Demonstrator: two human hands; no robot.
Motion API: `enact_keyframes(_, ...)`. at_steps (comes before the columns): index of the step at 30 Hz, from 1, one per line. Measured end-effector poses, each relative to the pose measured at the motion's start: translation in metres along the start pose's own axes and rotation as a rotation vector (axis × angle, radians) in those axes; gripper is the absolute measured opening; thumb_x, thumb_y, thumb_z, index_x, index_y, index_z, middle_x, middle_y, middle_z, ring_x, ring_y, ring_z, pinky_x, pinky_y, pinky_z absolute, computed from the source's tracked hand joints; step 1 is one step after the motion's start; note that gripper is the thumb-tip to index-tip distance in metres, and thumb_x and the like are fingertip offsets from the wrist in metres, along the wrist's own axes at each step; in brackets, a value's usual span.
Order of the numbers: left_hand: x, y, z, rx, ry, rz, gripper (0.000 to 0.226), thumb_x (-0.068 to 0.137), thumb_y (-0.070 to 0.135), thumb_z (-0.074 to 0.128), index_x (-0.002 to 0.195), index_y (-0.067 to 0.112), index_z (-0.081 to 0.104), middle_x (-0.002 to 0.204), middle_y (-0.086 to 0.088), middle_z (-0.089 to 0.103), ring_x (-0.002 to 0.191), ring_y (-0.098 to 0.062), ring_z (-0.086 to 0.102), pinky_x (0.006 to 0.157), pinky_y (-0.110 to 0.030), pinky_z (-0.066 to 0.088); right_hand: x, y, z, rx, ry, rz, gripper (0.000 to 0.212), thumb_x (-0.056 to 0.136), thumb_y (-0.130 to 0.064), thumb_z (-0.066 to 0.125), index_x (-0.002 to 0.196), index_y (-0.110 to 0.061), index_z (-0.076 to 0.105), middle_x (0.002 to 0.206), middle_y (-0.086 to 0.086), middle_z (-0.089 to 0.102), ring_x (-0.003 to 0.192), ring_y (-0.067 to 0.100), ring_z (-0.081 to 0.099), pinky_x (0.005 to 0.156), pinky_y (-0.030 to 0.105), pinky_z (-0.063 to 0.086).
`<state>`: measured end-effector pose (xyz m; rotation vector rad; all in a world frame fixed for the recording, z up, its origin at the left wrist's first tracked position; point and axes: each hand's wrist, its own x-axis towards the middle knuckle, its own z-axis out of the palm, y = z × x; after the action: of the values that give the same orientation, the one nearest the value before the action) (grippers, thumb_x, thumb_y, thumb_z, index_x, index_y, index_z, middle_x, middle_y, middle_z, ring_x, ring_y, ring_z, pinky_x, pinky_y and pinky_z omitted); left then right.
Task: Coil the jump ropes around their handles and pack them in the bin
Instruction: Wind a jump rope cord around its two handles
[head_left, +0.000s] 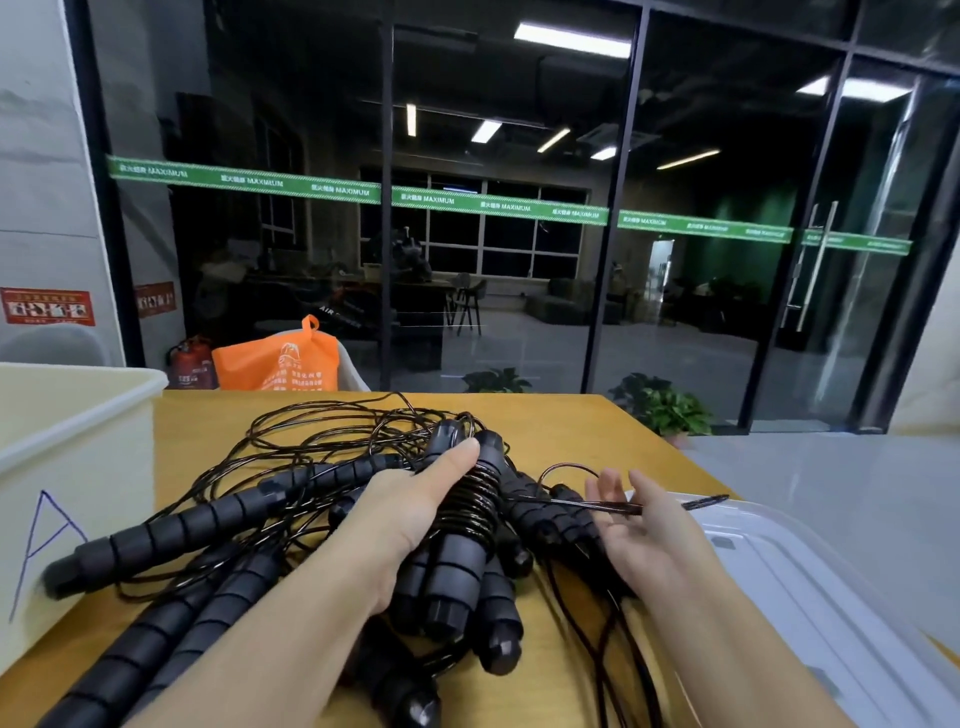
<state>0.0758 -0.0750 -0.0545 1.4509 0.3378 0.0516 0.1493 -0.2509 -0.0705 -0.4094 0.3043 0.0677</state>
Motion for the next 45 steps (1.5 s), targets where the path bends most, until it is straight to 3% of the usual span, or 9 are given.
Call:
enact_keyframes(3, 0.001, -0.002, -0.001, 0.01, 0.011, 0.013, 0.047, 0.077, 0.048, 0.072, 0.088, 0.003, 0.071, 0.076, -0.015, 0.073, 0.063, -0.032, 0.071, 0.065, -0.043, 0.059, 0.001, 0.0, -0.003, -0.02, 0.017, -0.061, 0.019, 0.1, -0.005, 0.048, 0.082, -0.008, 0.044, 0.08, 0.009, 0.048, 0.061, 0.01, 0.048, 0.064, 0.022, 0.054)
enact_keyframes(7, 0.0, -0.004, -0.002, 0.017, 0.011, 0.06, 0.04, 0.08, 0.045, 0.07, 0.088, 0.005, 0.07, 0.075, -0.015, 0.073, 0.059, -0.031, 0.07, 0.057, -0.036, 0.057, -0.006, 0.009, -0.005, -0.277, 0.045, -0.159, 0.031, 0.099, -0.023, 0.053, 0.072, -0.012, 0.042, 0.064, -0.001, 0.034, 0.036, 0.004, 0.029, 0.03, 0.014, 0.021)
enact_keyframes(12, 0.005, -0.007, -0.003, 0.046, 0.015, 0.112, 0.041, 0.08, 0.044, 0.07, 0.092, 0.005, 0.069, 0.078, -0.014, 0.074, 0.066, -0.032, 0.071, 0.061, -0.038, 0.058, -0.015, 0.015, 0.002, -0.731, 0.0, -0.213, 0.044, 0.093, -0.063, 0.039, 0.085, -0.02, 0.044, 0.058, -0.005, 0.017, 0.042, 0.007, 0.015, 0.036, 0.019, 0.013)
enact_keyframes(17, 0.004, -0.007, -0.002, 0.086, 0.011, 0.132, 0.04, 0.08, 0.045, 0.07, 0.086, 0.006, 0.071, 0.076, -0.013, 0.074, 0.067, -0.032, 0.071, 0.064, -0.039, 0.059, -0.014, 0.029, -0.003, -1.187, -0.225, -0.513, 0.055, 0.088, -0.071, 0.024, 0.121, -0.031, 0.044, 0.081, -0.01, 0.048, 0.059, 0.006, 0.04, 0.052, 0.02, 0.03)
enact_keyframes(22, 0.003, -0.008, -0.001, 0.146, 0.016, 0.203, 0.037, 0.081, 0.045, 0.068, 0.08, 0.008, 0.071, 0.071, -0.009, 0.074, 0.063, -0.026, 0.071, 0.058, -0.032, 0.057, -0.024, 0.036, -0.007, -1.385, -0.462, -0.768, 0.036, 0.091, -0.048, 0.047, 0.125, -0.036, 0.047, 0.083, -0.013, 0.057, 0.078, -0.012, 0.055, 0.066, 0.005, 0.042)
enact_keyframes(25, 0.004, -0.009, 0.001, 0.212, 0.01, 0.257, 0.043, 0.077, 0.051, 0.068, 0.081, 0.008, 0.072, 0.075, -0.01, 0.074, 0.07, -0.029, 0.072, 0.07, -0.043, 0.06, -0.024, 0.037, -0.009, -1.494, -0.463, -0.853, 0.041, 0.093, -0.039, 0.056, 0.133, -0.032, 0.051, 0.076, -0.01, 0.056, 0.073, 0.001, 0.055, 0.064, 0.014, 0.043)
enact_keyframes(30, 0.002, -0.006, 0.004, 0.301, 0.097, 0.292, 0.085, 0.069, 0.077, 0.042, 0.083, -0.003, 0.068, 0.081, -0.016, 0.072, 0.076, -0.028, 0.069, 0.074, -0.035, 0.054, -0.024, 0.036, -0.011, -1.492, -0.499, -0.954, 0.038, 0.093, -0.031, 0.06, 0.131, -0.033, 0.056, 0.075, -0.023, 0.055, 0.079, -0.003, 0.055, 0.072, 0.014, 0.043)
enact_keyframes(36, 0.014, -0.011, 0.003, 0.331, 0.147, 0.288, 0.059, 0.092, 0.052, 0.042, 0.093, -0.002, 0.068, 0.089, -0.015, 0.073, 0.085, -0.031, 0.068, 0.086, -0.046, 0.052, -0.023, 0.037, -0.011, -1.4, -0.604, -0.893, 0.031, 0.094, -0.024, 0.059, 0.124, -0.033, 0.06, 0.105, -0.033, 0.06, 0.105, -0.013, 0.056, 0.087, 0.007, 0.043)
enact_keyframes(45, 0.023, -0.013, -0.001, 0.231, 0.044, 0.222, 0.041, 0.087, 0.045, 0.057, 0.081, 0.006, 0.068, 0.072, -0.009, 0.063, 0.063, -0.021, 0.06, 0.066, -0.031, 0.048, -0.019, 0.04, -0.014, -1.073, -0.685, -0.674, 0.031, 0.092, -0.004, 0.057, 0.106, -0.03, 0.066, 0.09, -0.035, 0.068, 0.092, -0.015, 0.062, 0.074, 0.002, 0.044)
